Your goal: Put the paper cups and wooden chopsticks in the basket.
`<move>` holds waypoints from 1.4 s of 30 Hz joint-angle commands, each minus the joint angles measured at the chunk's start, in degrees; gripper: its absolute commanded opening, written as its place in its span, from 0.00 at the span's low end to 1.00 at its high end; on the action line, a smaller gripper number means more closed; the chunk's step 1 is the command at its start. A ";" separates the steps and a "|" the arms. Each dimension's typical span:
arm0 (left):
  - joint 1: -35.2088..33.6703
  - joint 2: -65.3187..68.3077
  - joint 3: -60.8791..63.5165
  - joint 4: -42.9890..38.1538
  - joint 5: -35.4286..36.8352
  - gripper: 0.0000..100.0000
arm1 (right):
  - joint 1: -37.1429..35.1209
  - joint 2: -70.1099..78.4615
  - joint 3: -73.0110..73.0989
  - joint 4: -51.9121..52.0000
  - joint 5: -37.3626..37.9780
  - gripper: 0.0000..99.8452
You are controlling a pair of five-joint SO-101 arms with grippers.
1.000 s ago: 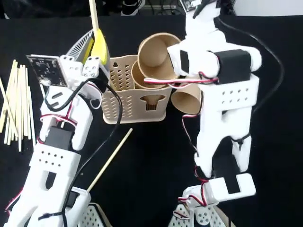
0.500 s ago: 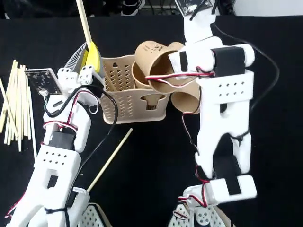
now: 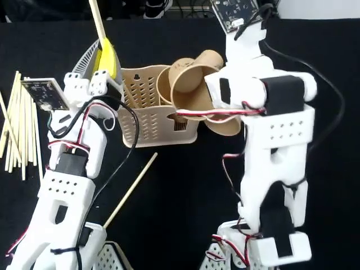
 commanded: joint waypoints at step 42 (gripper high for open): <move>3.65 -1.14 15.52 -7.30 0.70 0.18 | -0.09 0.31 -11.65 1.32 3.87 0.32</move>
